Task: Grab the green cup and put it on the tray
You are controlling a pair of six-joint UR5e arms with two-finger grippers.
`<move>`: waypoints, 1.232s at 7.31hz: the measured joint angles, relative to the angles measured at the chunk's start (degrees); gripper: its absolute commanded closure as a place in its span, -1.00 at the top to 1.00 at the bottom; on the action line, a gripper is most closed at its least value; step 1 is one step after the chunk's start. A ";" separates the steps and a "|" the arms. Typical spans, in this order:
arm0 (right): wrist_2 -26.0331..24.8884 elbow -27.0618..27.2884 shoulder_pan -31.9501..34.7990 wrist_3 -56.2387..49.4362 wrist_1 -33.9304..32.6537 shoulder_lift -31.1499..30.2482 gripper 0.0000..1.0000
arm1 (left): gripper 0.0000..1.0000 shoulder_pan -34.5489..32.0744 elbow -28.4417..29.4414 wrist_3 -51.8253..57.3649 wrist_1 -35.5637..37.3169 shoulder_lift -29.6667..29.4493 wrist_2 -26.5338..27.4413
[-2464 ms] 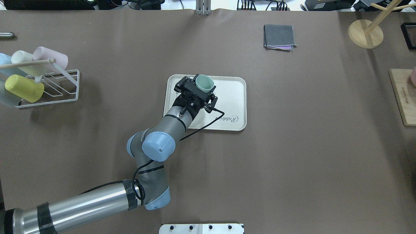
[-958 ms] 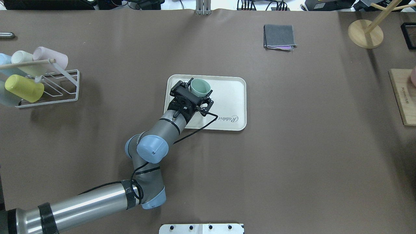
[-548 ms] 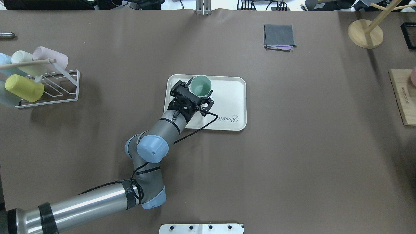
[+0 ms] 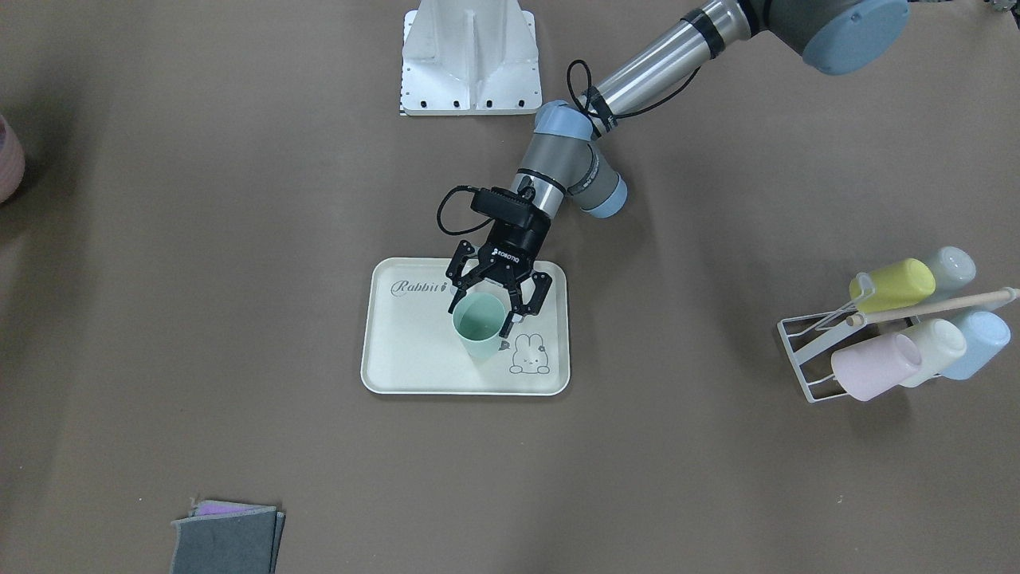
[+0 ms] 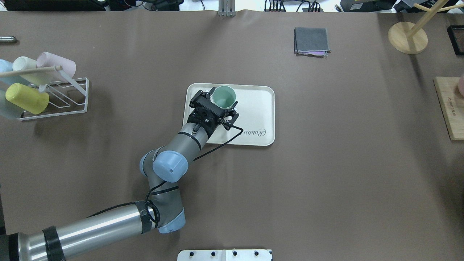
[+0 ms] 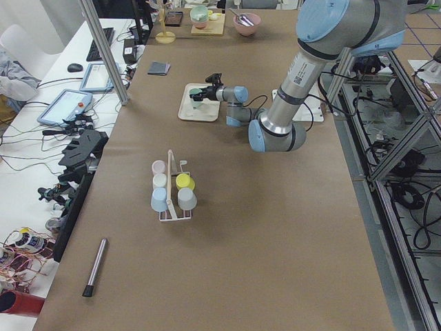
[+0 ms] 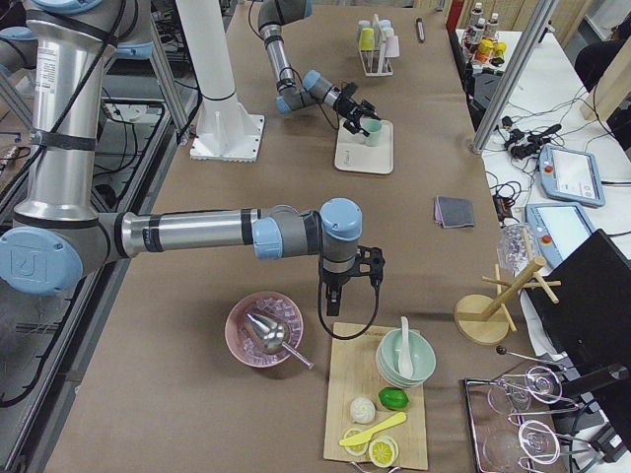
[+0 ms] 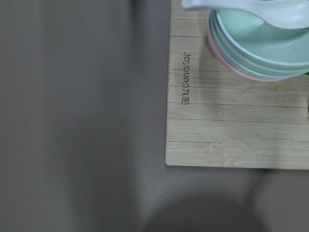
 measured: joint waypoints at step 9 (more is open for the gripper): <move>-0.03 0.20 -0.97 -0.14 0.00 -0.03 1.00 | 0.94 -4.22 -6.27 -0.39 3.34 1.19 -3.85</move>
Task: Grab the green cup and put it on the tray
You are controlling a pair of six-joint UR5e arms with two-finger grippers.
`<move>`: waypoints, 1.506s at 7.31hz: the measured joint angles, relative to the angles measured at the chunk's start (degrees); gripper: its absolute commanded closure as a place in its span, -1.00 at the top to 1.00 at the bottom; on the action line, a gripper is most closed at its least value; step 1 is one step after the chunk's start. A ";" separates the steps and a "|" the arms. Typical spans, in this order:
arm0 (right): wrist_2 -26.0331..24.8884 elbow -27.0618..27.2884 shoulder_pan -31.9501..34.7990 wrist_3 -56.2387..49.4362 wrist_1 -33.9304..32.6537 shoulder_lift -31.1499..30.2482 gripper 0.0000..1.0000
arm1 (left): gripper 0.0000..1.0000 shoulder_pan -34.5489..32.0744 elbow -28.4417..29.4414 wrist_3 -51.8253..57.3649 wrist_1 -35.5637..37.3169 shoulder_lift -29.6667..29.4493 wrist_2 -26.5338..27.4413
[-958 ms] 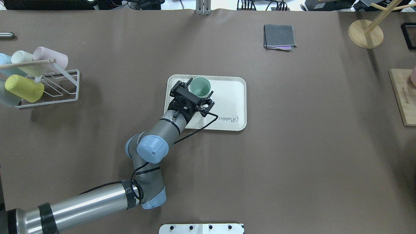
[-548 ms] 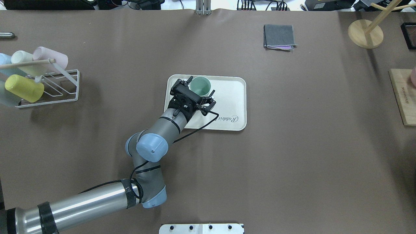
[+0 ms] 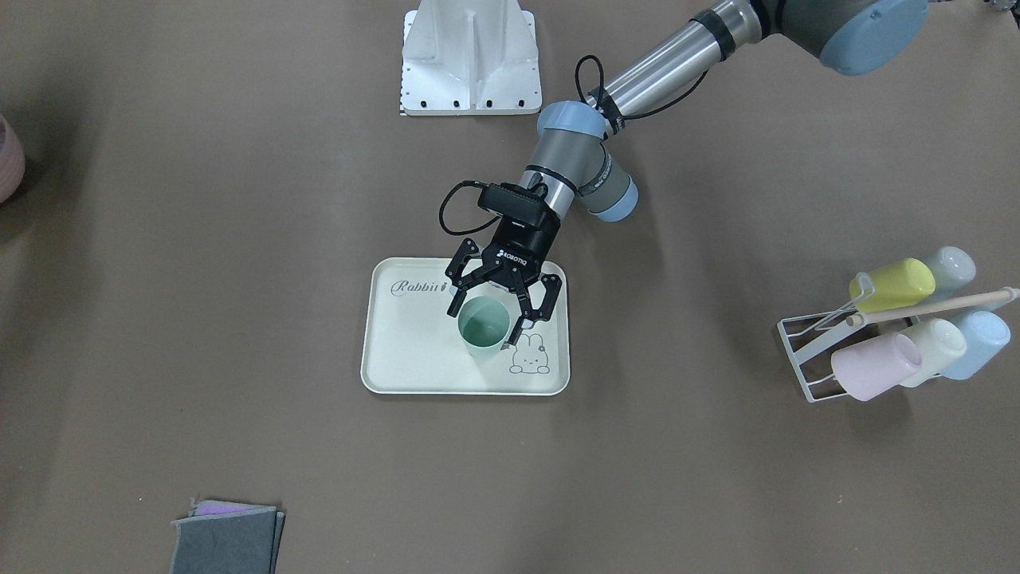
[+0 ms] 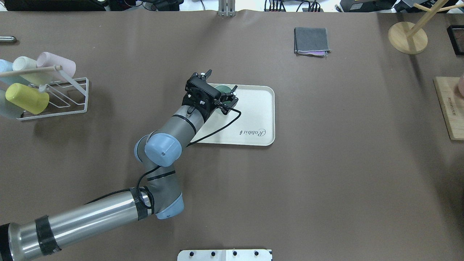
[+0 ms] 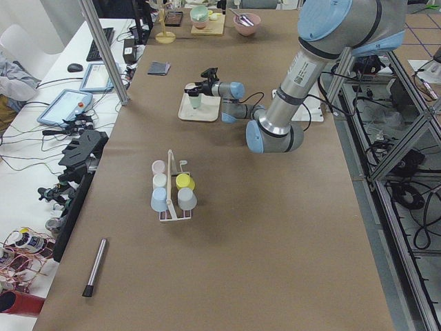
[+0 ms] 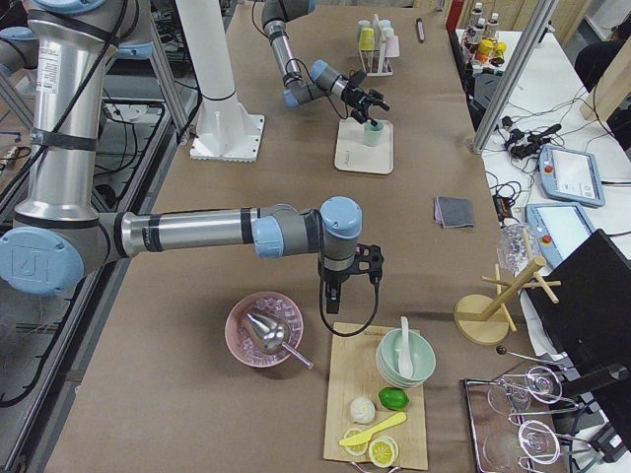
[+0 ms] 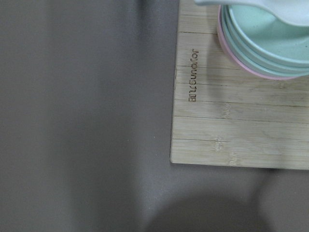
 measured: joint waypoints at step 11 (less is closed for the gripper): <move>-1.39 0.48 5.35 -0.13 -0.09 -2.32 1.00 | 0.95 -50.63 -33.81 5.66 52.76 24.03 -68.32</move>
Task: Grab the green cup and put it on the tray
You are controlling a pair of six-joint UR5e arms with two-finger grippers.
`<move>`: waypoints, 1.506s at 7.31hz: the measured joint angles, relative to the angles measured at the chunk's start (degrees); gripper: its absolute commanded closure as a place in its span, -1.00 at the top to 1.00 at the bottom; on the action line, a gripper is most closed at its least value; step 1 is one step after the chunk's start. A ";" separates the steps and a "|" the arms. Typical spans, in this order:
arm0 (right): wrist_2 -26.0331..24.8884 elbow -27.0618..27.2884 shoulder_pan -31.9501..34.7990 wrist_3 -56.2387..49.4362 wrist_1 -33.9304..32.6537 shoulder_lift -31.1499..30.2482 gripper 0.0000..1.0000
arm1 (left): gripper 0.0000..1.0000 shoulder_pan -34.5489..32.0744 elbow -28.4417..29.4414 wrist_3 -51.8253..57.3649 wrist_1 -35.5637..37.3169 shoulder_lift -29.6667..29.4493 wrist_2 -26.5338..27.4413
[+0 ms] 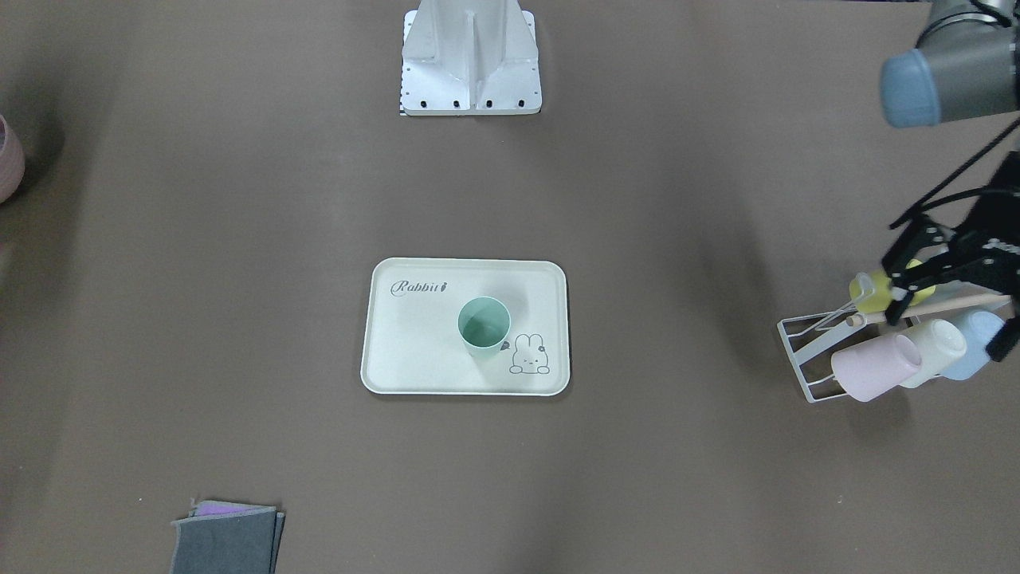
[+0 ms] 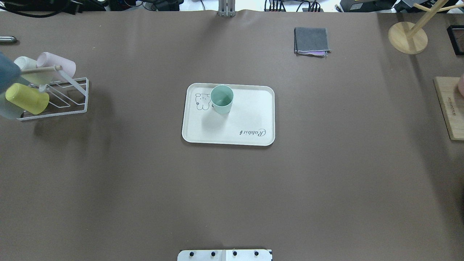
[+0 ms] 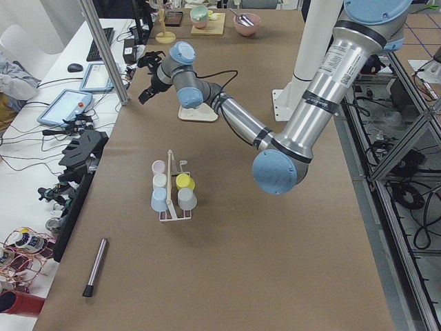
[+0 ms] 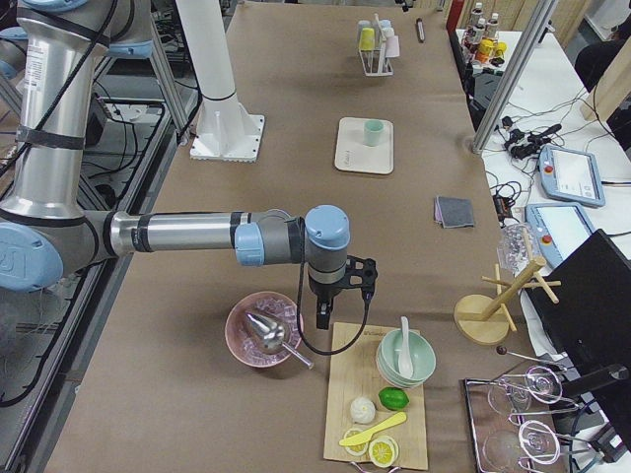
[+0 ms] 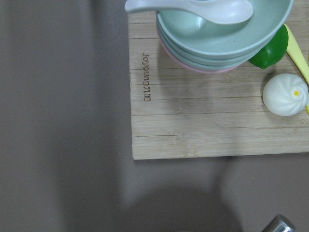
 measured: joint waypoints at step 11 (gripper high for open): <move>0.26 0.02 -0.06 -0.03 0.00 0.17 1.00 | 0.95 -25.53 7.50 24.10 23.61 14.50 -13.47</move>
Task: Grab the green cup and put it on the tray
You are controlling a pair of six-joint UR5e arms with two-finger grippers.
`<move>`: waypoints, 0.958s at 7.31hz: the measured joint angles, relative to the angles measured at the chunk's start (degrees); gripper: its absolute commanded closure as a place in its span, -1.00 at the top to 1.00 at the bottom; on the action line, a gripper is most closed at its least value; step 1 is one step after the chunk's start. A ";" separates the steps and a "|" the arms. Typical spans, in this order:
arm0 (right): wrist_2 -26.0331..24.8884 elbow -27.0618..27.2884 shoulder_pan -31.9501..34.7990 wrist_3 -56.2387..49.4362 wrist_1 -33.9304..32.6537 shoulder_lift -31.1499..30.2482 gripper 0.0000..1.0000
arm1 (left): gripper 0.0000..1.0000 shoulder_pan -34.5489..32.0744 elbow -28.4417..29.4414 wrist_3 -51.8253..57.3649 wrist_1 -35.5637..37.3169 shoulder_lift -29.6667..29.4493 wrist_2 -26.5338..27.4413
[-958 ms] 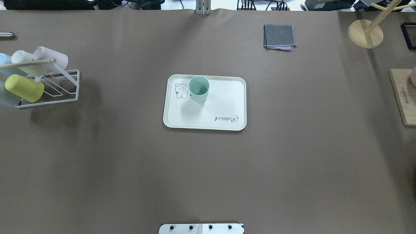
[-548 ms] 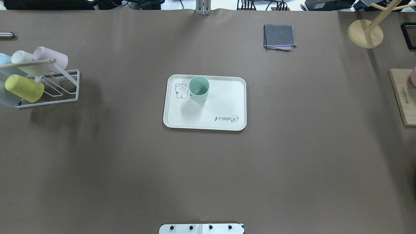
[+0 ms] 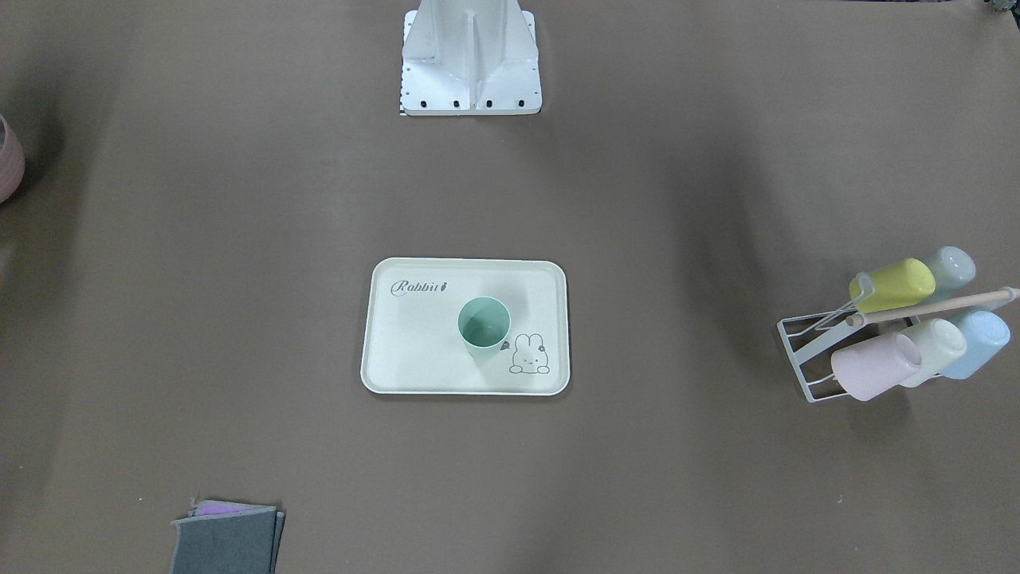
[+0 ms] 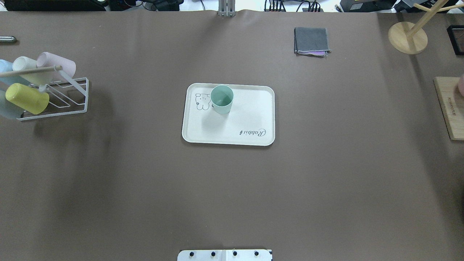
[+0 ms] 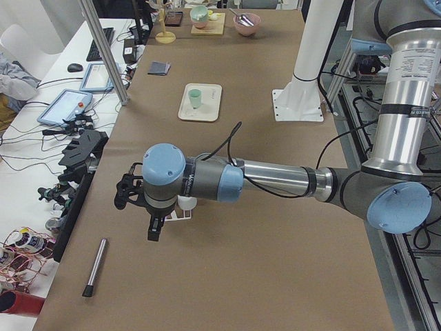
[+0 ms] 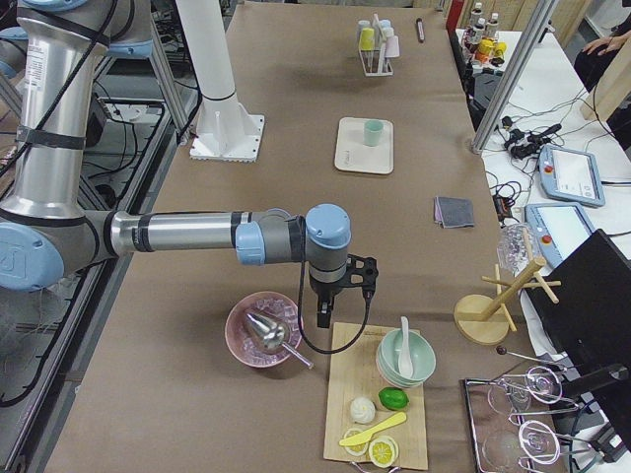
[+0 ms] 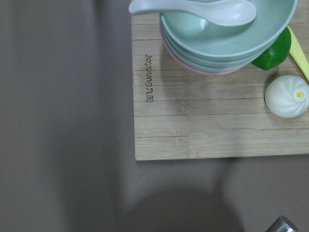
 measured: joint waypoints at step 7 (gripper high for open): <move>0.00 -0.50 0.06 0.00 0.06 -0.15 1.00 | 0.95 2.74 -0.91 0.23 8.97 0.93 4.07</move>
